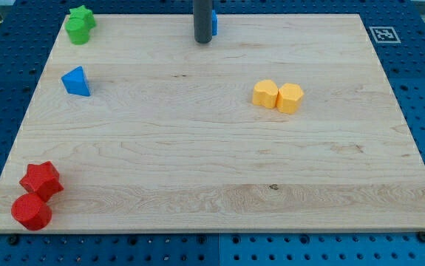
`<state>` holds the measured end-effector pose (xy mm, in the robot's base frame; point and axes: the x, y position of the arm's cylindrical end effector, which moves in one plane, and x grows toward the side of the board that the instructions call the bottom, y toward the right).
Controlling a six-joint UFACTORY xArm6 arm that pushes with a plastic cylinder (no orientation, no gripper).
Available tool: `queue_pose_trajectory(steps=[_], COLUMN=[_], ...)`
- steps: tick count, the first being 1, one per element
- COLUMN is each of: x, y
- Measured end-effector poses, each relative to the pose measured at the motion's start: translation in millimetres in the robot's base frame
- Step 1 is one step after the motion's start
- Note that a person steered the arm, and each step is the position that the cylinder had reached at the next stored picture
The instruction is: Move your arm toward the blue triangle
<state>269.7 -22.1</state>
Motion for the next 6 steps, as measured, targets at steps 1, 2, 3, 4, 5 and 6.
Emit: queue_pose_trajectory(steps=[1,2,3,4,5,6], x=[18.2,32.8,36.6,37.7,37.8,37.8], y=[-11.6,-32.3,-59.2,-91.7,-127.6,-163.5])
